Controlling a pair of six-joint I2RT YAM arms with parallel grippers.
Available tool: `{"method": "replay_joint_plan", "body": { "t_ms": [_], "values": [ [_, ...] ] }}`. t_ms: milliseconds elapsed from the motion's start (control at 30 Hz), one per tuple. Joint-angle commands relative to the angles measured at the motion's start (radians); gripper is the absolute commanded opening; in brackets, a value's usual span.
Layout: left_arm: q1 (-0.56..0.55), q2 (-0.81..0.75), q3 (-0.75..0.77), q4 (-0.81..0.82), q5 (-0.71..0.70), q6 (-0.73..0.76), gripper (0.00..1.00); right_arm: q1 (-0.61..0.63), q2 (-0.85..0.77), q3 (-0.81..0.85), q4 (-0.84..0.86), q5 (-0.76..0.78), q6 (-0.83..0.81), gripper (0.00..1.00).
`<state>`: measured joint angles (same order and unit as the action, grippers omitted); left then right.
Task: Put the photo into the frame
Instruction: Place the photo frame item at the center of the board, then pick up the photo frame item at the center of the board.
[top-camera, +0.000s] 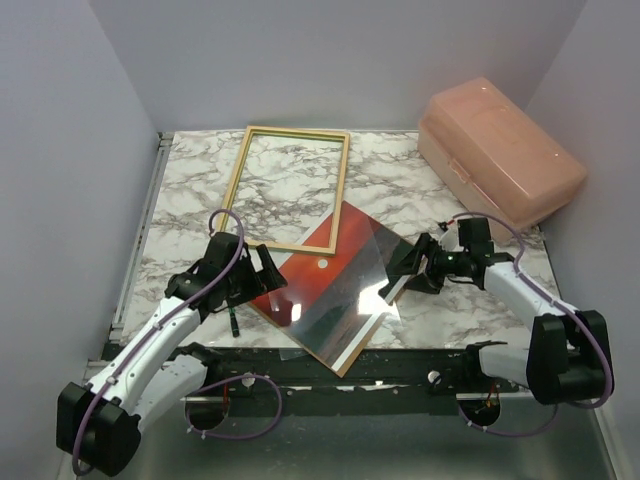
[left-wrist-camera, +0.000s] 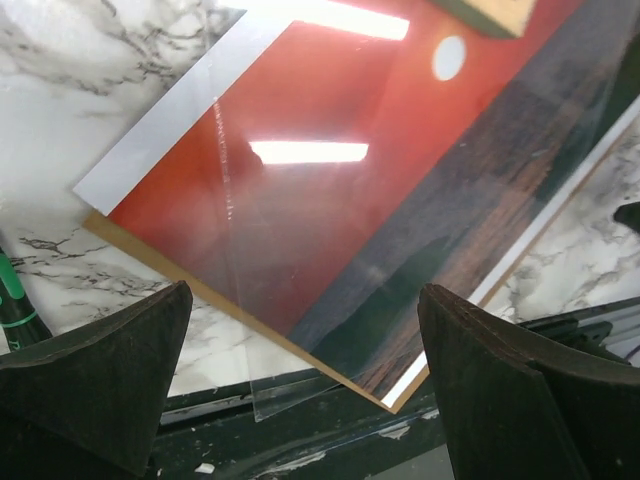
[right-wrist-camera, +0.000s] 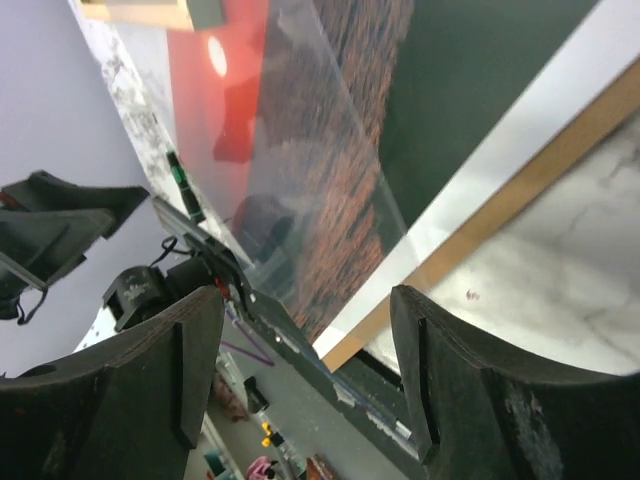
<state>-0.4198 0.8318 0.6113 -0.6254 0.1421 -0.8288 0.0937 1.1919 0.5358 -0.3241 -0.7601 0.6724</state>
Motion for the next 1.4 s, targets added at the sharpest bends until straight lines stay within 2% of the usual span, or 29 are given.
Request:
{"method": "replay_joint_plan", "body": {
  "t_ms": [0, 200, 433, 533, 767, 900, 1000, 1133, 1367],
  "values": [
    [0.004, 0.061, -0.032, 0.039, -0.003, -0.028, 0.99, 0.003, 0.111, 0.106, -0.008, 0.096, -0.098, 0.74],
    [0.004, 0.141, -0.076, 0.108, 0.007, -0.031, 0.95, 0.003, 0.340, 0.186, 0.207, -0.091, -0.100, 0.70],
    [0.004, 0.245, -0.135, 0.216, 0.055, -0.037, 0.89, 0.005, 0.536, 0.231, 0.356, -0.258, -0.086, 0.64],
    [0.004, 0.285, -0.147, 0.252, 0.067, -0.037, 0.88, 0.023, 0.575, 0.209, 0.438, -0.292, -0.041, 0.63],
    [0.003, 0.368, -0.163, 0.328, 0.100, -0.035, 0.85, 0.123, 0.664, 0.213, 0.492, -0.326, -0.037, 0.55],
    [0.004, 0.386, -0.166, 0.343, 0.107, -0.035, 0.84, 0.135, 0.631, 0.175, 0.563, -0.320, 0.012, 0.45],
    [0.004, 0.378, -0.167, 0.343, 0.109, -0.031, 0.84, 0.134, 0.587, 0.161, 0.570, -0.316, 0.028, 0.32],
    [0.004, 0.362, -0.158, 0.323, 0.102, -0.021, 0.84, 0.135, 0.527, 0.162, 0.559, -0.315, 0.046, 0.23],
    [0.003, 0.339, -0.148, 0.310, 0.103, -0.012, 0.84, 0.135, 0.414, 0.175, 0.498, -0.284, 0.060, 0.27]
  ]
}}
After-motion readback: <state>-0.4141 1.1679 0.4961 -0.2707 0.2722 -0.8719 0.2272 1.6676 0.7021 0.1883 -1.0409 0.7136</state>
